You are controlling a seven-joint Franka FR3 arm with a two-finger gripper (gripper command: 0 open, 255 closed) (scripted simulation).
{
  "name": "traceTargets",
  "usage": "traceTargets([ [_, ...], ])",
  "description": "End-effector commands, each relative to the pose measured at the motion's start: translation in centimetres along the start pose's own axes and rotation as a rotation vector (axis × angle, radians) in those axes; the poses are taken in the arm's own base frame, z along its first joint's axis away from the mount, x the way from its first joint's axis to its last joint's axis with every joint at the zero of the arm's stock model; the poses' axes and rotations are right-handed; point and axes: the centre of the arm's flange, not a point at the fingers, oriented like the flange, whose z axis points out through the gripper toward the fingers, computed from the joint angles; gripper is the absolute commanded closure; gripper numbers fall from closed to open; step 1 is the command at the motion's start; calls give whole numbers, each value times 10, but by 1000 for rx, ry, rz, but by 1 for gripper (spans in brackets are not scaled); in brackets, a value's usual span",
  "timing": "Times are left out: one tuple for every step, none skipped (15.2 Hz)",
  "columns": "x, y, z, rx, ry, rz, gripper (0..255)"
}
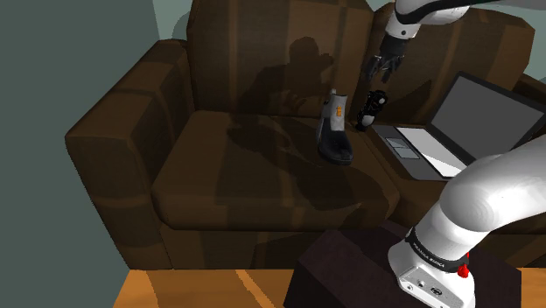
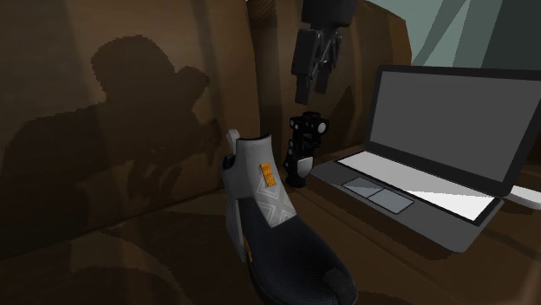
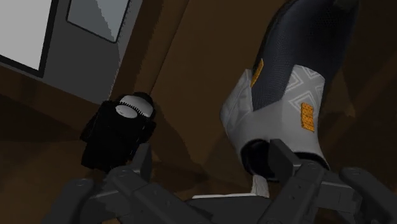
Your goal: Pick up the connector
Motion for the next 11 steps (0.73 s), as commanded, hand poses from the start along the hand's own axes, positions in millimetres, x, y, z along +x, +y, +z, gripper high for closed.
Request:
traceTargets([
  [4,22,13,4,-4,48,0],
  [6,34,19,6,-6,72,0],
  [7,46,25,8,-9,95,0],
  [8,57,31,10,-11,118,0],
  [9,69,37,12,-13,142,0],
  [10,81,44,14,-16,165,0],
  [10,93,50,16,-18,189,0],
  [10,97,52,17,-19,196,0],
  [9,97,57,17,-19,196,0],
  [8,97,62,17,-19,196,0],
  [8,96,68,17,-19,196,0],
])
